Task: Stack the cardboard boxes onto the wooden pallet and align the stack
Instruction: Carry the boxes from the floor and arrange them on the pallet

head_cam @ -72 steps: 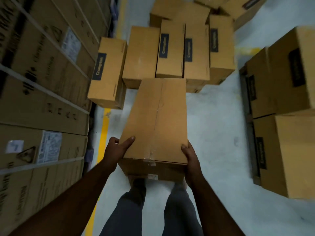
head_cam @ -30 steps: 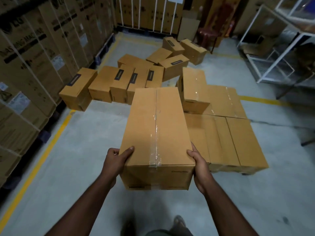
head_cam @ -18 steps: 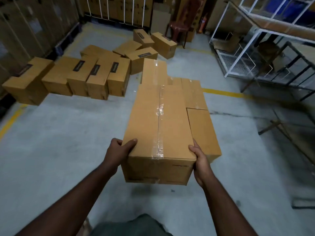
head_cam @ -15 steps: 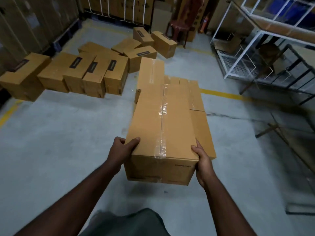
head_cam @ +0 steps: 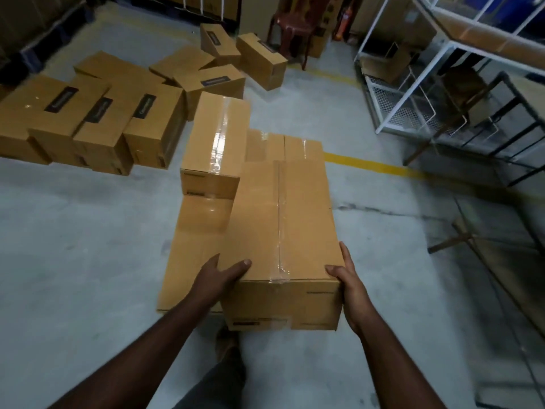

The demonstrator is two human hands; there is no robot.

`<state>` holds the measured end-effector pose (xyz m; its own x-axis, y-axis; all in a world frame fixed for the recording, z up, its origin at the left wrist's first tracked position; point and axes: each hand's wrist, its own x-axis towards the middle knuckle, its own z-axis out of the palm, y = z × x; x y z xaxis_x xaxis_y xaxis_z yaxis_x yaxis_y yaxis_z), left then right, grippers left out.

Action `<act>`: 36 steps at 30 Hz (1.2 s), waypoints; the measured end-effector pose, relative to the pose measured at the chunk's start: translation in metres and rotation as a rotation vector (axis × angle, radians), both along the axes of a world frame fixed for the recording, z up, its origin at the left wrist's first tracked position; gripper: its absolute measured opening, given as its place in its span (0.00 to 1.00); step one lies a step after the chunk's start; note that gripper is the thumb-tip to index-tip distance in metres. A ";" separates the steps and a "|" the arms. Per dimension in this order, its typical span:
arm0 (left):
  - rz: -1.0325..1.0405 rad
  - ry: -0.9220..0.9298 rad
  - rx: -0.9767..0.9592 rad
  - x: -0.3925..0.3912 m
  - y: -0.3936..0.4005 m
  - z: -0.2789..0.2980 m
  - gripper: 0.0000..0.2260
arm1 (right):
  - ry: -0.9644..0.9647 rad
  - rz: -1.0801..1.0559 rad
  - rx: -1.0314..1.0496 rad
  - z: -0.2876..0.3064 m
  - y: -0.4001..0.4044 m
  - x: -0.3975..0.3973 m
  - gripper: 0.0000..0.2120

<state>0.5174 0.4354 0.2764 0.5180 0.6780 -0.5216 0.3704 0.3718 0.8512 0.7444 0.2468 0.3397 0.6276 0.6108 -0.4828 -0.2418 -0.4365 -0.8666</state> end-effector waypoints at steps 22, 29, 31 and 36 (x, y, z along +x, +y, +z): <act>-0.200 -0.020 0.135 0.295 0.267 -0.074 0.32 | -0.237 0.334 -0.226 -0.106 0.260 0.328 0.43; -0.411 0.239 0.322 0.374 0.355 -0.164 0.53 | -0.146 0.117 0.021 -0.235 0.317 0.389 0.38; -0.437 0.408 0.425 0.379 0.363 -0.189 0.57 | -0.139 0.107 0.041 -0.262 0.328 0.393 0.37; -0.394 0.531 0.392 0.375 0.363 -0.241 0.57 | -0.068 0.092 0.061 -0.314 0.350 0.395 0.33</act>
<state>0.8926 0.7989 0.0354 0.5066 0.6819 -0.5275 0.8089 -0.1641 0.5646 1.1396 0.5968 0.0261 0.5979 0.6939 -0.4012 -0.1426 -0.4005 -0.9051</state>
